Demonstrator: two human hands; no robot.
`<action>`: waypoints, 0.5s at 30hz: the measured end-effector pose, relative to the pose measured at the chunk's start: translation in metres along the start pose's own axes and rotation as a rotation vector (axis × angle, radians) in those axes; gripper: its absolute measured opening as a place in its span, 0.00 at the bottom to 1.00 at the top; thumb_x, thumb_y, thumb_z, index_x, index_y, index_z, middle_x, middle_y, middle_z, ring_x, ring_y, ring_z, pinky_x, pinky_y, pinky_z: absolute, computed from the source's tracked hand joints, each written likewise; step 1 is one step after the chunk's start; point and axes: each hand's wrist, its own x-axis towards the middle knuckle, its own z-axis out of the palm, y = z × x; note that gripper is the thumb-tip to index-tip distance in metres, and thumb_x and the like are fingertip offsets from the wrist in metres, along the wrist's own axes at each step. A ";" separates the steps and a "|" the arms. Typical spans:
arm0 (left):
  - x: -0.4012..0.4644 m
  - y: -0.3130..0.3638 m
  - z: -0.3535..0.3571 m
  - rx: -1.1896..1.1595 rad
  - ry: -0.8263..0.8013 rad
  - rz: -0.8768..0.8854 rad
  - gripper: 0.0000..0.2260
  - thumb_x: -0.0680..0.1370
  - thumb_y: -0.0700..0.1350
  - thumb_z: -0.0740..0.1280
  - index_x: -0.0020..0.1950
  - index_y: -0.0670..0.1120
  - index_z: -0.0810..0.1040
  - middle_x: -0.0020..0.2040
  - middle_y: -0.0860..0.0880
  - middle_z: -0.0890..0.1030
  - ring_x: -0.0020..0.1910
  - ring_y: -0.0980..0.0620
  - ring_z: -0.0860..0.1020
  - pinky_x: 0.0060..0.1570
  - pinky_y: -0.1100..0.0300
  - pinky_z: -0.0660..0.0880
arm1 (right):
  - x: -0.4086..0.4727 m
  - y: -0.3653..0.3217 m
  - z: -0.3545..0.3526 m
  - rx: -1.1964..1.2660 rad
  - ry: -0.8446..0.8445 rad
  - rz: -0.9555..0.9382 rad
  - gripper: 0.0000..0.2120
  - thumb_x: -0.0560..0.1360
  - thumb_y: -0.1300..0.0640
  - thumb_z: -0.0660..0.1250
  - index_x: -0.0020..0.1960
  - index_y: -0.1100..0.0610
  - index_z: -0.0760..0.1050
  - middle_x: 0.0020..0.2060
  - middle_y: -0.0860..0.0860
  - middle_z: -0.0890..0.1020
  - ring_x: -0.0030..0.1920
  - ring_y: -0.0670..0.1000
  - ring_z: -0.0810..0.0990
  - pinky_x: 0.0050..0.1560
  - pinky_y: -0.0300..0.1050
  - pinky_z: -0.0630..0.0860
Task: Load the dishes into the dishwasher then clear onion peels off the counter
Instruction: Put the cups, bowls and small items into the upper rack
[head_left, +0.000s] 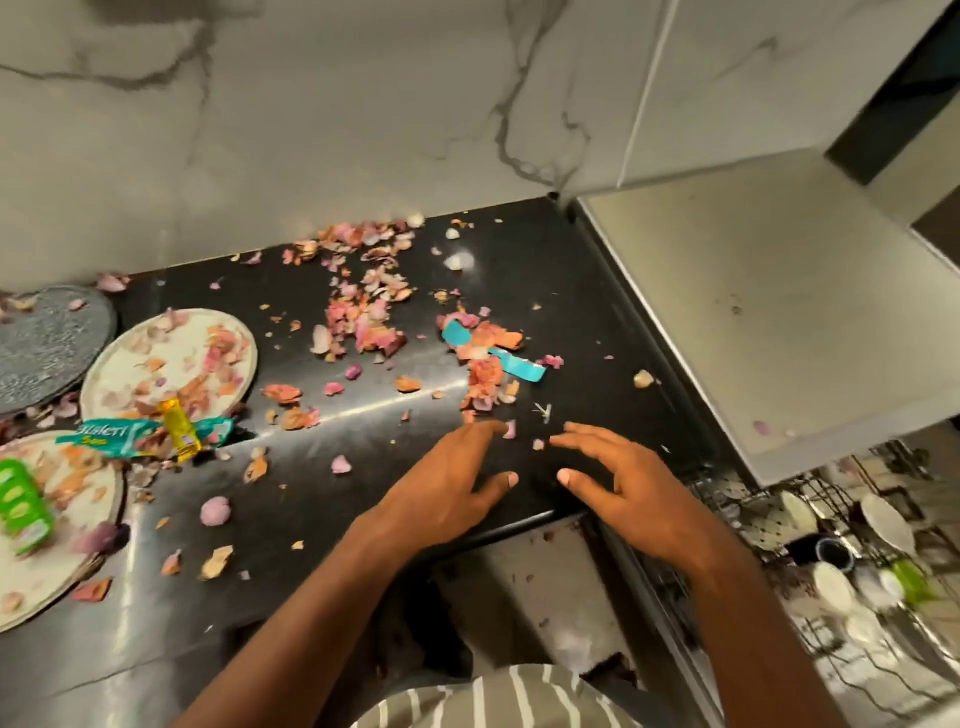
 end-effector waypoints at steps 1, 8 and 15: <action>0.001 0.011 0.008 0.009 -0.008 0.014 0.26 0.82 0.56 0.68 0.78 0.53 0.66 0.76 0.52 0.71 0.74 0.54 0.69 0.73 0.53 0.69 | -0.009 0.008 -0.004 0.003 0.013 -0.005 0.21 0.81 0.45 0.68 0.73 0.40 0.74 0.76 0.41 0.71 0.76 0.39 0.67 0.74 0.46 0.71; 0.014 0.112 0.092 0.064 -0.047 0.102 0.28 0.81 0.54 0.69 0.79 0.50 0.66 0.75 0.50 0.70 0.73 0.51 0.69 0.74 0.57 0.65 | -0.098 0.086 -0.055 0.010 0.107 0.045 0.21 0.81 0.50 0.70 0.73 0.46 0.76 0.76 0.44 0.73 0.75 0.41 0.68 0.78 0.47 0.65; 0.017 0.221 0.183 0.069 -0.161 0.183 0.26 0.81 0.52 0.69 0.78 0.51 0.66 0.74 0.51 0.71 0.73 0.52 0.69 0.72 0.61 0.64 | -0.194 0.167 -0.099 0.012 0.115 0.167 0.21 0.83 0.51 0.67 0.76 0.48 0.73 0.77 0.49 0.70 0.75 0.43 0.65 0.72 0.33 0.56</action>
